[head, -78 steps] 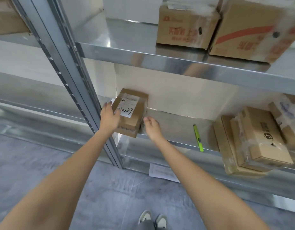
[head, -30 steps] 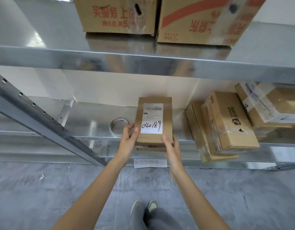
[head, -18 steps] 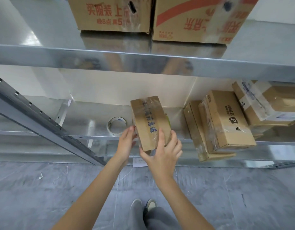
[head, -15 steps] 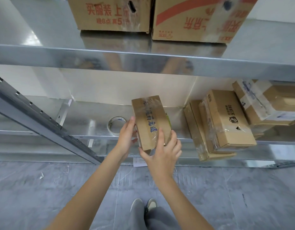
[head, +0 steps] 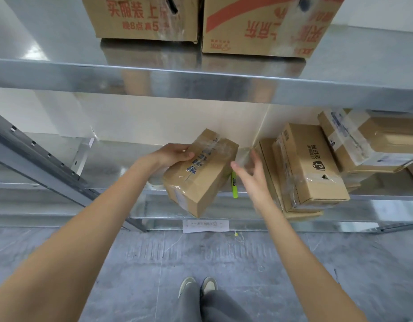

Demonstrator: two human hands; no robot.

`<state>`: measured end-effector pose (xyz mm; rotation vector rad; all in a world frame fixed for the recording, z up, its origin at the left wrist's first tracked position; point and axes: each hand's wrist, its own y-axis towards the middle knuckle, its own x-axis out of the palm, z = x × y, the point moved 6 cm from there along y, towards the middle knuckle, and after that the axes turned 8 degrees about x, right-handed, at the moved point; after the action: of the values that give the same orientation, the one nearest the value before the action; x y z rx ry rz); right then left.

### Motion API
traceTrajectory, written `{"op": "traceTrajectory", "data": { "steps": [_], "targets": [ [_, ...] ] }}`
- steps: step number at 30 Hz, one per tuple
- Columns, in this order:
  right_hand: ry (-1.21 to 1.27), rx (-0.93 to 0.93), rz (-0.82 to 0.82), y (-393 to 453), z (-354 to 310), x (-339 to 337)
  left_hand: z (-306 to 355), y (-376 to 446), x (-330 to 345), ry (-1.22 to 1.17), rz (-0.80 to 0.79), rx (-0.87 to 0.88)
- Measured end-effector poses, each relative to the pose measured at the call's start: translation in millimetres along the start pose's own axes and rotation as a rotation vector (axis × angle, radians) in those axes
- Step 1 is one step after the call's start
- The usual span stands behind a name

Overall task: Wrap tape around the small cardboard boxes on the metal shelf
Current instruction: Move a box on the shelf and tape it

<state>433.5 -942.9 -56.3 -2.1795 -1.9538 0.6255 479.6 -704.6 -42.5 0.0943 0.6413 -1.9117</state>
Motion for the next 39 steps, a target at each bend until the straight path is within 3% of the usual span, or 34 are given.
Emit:
{"op": "traceTrajectory", "data": {
  "steps": [3, 5, 8, 10, 11, 14, 18, 21, 28, 32, 34, 36, 39],
  "targets": [
    [-0.008, 0.079, -0.105, 22.9, -9.8, 4.9, 5.6, 5.1, 0.8, 0.083, 0.003, 0.021],
    [-0.057, 0.095, -0.17, 29.9, -11.3, 13.0, 4.6, 5.2, 1.6, 0.133, 0.116, 0.084],
    [-0.041, 0.073, -0.137, 32.5, -6.6, 18.8, -16.0, -18.9, -7.9, -0.038, 0.636, 0.231],
    [-0.006, 0.079, -0.105, 31.4, 0.0, 18.8, -54.6, -39.4, -11.2, -0.131, 0.866, 0.143],
    [0.013, 0.089, -0.1, 29.7, 2.8, 18.8, -74.8, -44.1, -7.9, -0.131, 0.848, 0.071],
    [0.078, 0.094, -0.091, 27.0, 7.1, 19.1, -115.4, -45.7, 8.3, 0.027, 0.571, -0.015],
    [0.092, 0.09, -0.069, 26.4, 5.9, 20.4, -118.5, -41.8, 14.9, 0.612, 0.325, 0.185],
    [0.106, 0.08, -0.042, 25.4, 7.7, 22.3, -128.8, -44.6, -2.2, 0.769, 0.338, 0.153],
    [0.185, 0.046, 0.085, 16.5, 14.8, 31.7, -163.4, -55.6, -62.9, 0.771, 0.443, -0.214],
    [0.178, 0.063, 0.193, 8.2, 15.8, 42.8, -169.2, -59.7, -79.5, 0.783, 0.455, -0.226],
    [0.206, 0.064, 0.238, 3.3, 15.1, 49.8, -151.5, -60.2, -77.1, 0.68, 0.616, -0.117],
    [0.23, 0.064, 0.274, -1.0, 14.3, 58.3, -124.5, -63.4, -63.0, 0.27, 0.785, 0.059],
    [0.198, 0.048, 0.264, -4.8, 14.5, 64.2, -99.9, -58.5, -16.4, -0.353, 0.727, 0.059]
  ]
}}
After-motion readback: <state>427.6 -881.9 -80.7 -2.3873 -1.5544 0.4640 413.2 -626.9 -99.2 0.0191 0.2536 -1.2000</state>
